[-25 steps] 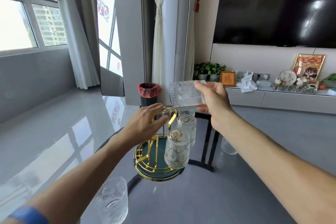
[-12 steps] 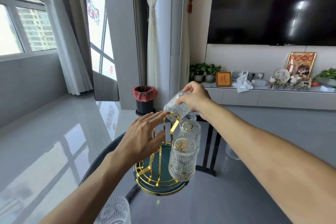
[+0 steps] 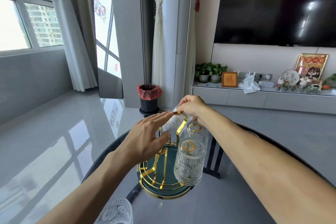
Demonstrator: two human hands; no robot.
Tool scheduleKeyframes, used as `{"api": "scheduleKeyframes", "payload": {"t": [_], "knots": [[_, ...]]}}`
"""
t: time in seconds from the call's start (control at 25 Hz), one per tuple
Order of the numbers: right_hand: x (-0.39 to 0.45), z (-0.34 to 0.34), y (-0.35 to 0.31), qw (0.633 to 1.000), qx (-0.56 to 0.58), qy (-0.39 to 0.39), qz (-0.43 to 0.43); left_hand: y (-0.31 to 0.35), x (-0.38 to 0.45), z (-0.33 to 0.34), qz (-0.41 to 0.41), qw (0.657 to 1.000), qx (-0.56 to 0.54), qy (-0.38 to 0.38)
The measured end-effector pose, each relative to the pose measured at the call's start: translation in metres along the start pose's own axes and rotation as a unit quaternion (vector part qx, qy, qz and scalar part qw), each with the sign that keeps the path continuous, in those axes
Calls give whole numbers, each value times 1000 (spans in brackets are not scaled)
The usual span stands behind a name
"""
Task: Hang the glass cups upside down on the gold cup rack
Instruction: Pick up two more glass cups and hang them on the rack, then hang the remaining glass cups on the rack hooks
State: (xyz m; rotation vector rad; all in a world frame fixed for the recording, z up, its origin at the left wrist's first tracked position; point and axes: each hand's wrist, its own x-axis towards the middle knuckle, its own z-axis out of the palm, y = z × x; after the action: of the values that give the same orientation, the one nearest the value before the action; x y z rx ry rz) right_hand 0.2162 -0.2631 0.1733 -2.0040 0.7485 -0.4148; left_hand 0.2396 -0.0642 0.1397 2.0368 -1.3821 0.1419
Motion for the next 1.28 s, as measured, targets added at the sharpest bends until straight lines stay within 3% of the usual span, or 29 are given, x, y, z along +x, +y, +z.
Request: {"api": "scheduleKeyframes", "payload": {"t": [0.28, 0.56, 0.76, 0.92, 1.04, 1.12, 1.28], "knots": [[11, 8, -2, 994, -73, -81, 8, -4, 0, 4, 3, 1000, -10, 7], [-2, -14, 22, 991, -103, -83, -26, 1, 0, 4, -17, 1000, 16, 5], [-32, -54, 62, 995, -74, 18, -58, 12, 0, 4, -31, 992, 118, -18], [-66, -105, 120, 994, -86, 68, -5, 47, 12, 10, -95, 963, 254, 7], [-91, -138, 162, 991, -12, 122, 53, 86, 3, 51, 3, 965, 251, 73], [-105, -150, 188, 986, 22, 130, 103, 111, -22, 102, 67, 983, 167, 42], [-133, -145, 236, 985, 24, 105, 132, 126, -61, 197, -5, 985, 160, -72]]}}
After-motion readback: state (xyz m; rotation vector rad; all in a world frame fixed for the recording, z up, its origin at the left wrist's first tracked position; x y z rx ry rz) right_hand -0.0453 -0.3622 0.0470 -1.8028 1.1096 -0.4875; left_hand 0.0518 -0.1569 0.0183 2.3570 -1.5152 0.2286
